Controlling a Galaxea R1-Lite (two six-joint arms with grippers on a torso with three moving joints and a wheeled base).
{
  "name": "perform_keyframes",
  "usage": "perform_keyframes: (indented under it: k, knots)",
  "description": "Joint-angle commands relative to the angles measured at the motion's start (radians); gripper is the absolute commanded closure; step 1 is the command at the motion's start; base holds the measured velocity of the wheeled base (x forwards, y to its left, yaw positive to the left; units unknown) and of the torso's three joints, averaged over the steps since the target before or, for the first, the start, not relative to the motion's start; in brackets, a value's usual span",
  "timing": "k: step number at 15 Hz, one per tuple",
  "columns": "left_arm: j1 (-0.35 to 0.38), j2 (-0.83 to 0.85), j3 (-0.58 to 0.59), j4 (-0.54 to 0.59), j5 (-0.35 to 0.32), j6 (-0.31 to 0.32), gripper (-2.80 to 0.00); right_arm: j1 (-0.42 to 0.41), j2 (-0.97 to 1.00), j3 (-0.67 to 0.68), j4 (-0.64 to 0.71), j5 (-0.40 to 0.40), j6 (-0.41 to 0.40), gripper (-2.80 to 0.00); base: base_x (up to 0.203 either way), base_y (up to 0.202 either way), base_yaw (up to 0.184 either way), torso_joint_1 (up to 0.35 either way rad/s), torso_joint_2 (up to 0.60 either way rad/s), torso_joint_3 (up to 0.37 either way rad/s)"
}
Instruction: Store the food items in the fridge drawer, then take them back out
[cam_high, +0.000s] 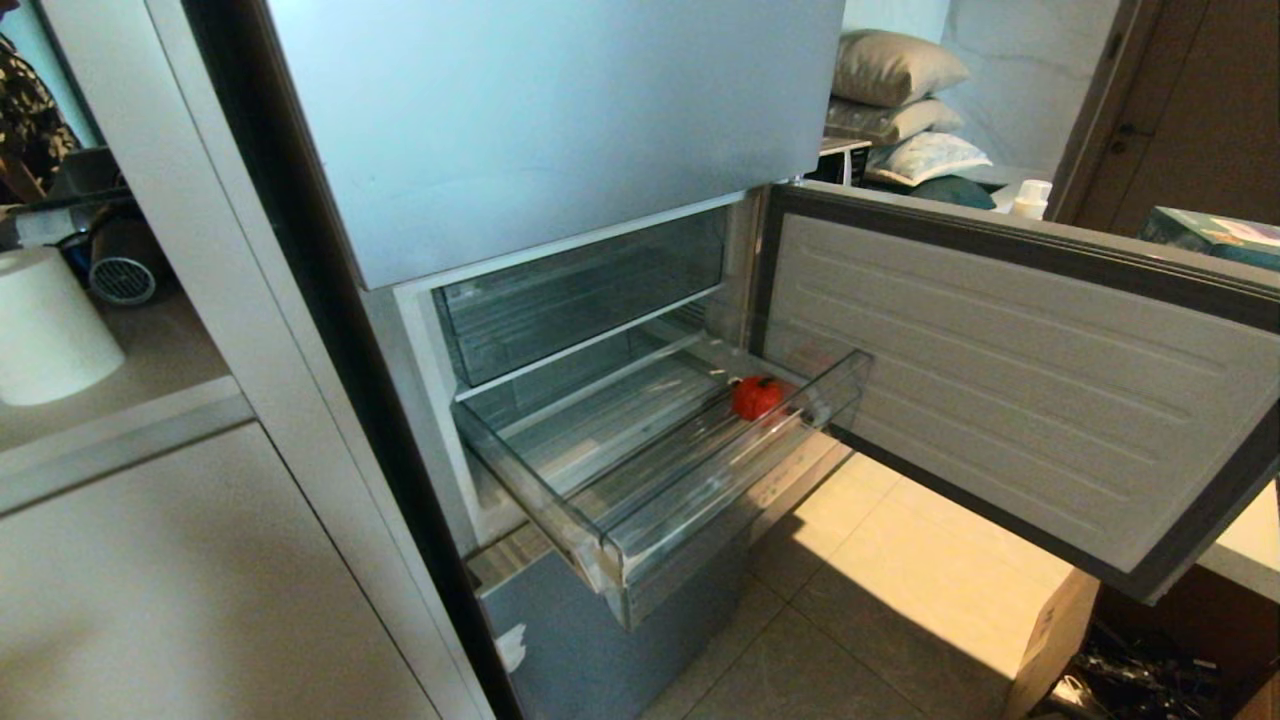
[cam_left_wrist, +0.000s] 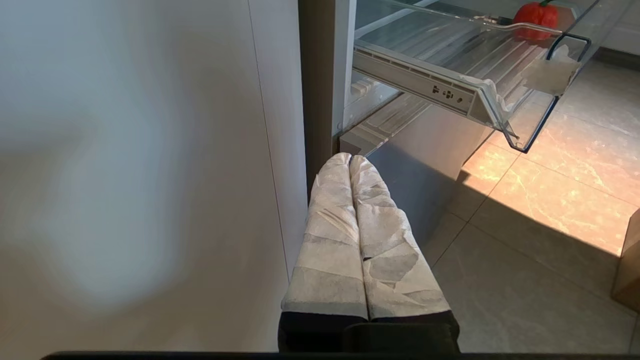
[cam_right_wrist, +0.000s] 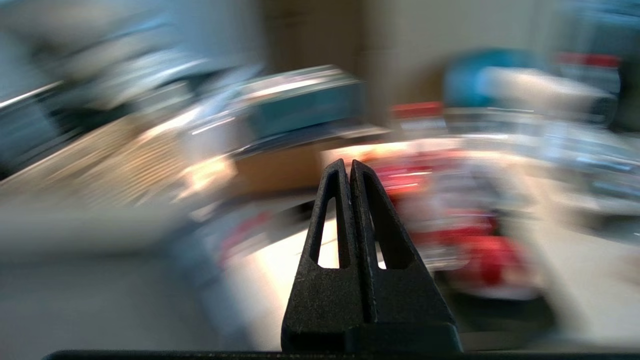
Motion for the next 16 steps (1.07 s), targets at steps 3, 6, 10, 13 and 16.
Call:
perform_keyframes:
  k: [3, 6, 10, 13, 16]
  knots:
    - [0.000, 0.001, 0.002, 0.000, 0.000, 0.000, 0.00, 0.458, -0.366, 0.247, 0.117, -0.008, -0.086, 0.00, 0.000, 0.000, 0.000, 0.000, 0.00, 0.000]
    - [0.000, 0.001, 0.002, 0.000, 0.000, 0.000, 0.00, 0.707, -0.591, 0.443, 0.371, -0.024, -0.151, 0.00, 0.000, 0.000, 0.000, 0.000, 0.00, 0.000]
    - [0.000, 0.001, 0.002, 0.000, 0.000, 0.000, 0.00, 0.783, -0.786, 0.629, 0.480, -0.031, -0.222, 0.00, 0.000, 0.000, 0.000, 0.000, 0.00, 0.000]
    - [0.000, 0.001, 0.002, 0.000, 0.000, 0.000, 0.00, 0.798, -0.843, 0.648, 0.623, -0.163, -0.273, 0.00, 0.000, 0.000, 0.000, 0.000, 0.00, 0.000]
    - [0.000, 0.001, 0.002, -0.002, 0.000, 0.000, 0.00, 0.797, -0.843, 0.650, 0.705, -0.205, -0.321, 0.00, 0.000, 0.000, 0.000, 0.000, 0.00, 0.000]
